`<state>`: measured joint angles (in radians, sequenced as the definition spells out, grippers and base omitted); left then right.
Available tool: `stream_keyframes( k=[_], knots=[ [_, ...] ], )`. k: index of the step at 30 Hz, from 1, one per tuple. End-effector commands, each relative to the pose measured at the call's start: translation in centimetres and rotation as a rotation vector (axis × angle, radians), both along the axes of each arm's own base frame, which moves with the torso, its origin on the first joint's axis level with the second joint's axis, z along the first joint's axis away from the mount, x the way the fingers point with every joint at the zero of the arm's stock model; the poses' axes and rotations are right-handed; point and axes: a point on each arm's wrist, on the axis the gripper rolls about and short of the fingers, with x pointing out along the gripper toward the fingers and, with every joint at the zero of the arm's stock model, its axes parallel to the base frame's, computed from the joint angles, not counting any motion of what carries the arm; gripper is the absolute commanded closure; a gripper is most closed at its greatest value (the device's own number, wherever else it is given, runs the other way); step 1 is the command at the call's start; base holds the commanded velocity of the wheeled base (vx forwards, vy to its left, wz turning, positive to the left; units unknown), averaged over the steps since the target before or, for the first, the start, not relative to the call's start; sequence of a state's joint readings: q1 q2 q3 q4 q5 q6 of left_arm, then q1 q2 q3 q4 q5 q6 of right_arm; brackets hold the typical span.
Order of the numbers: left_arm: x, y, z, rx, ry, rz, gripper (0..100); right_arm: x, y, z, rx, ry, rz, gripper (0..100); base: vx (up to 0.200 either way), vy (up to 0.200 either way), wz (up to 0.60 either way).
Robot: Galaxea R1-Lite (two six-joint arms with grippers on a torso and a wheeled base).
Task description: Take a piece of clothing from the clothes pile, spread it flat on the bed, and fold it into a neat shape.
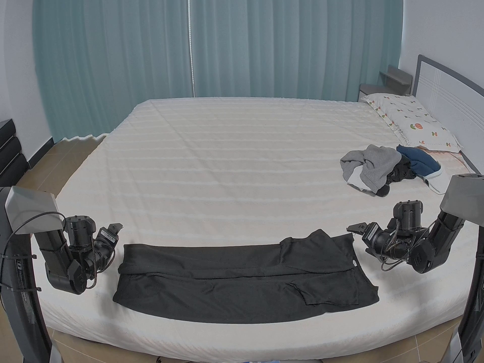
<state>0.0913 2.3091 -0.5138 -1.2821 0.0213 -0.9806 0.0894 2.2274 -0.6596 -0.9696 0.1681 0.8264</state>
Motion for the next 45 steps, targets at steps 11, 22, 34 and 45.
stream_keyframes(
  k=[11,22,34,45],
  knots=[
    [-4.4,-2.1,1.0,-0.044,0.062,-0.144,0,-0.4,0.2,-0.3,0.032,0.026,0.015,0,0.000,0.000,0.00],
    [-4.7,-3.3,0.6,-0.041,0.089,-0.190,0,-0.5,0.4,-0.3,0.032,0.026,0.019,0,0.000,0.000,0.00],
    [-5.2,-3.5,-0.7,0.043,0.148,-0.195,0,-0.6,0.4,-0.2,0.032,0.027,0.019,0,0.000,0.000,0.00],
    [-5.3,-3.4,-0.6,0.057,0.151,-0.176,100,-0.7,0.4,-0.2,0.032,0.027,0.021,0,0.000,0.000,0.00]
  ],
)
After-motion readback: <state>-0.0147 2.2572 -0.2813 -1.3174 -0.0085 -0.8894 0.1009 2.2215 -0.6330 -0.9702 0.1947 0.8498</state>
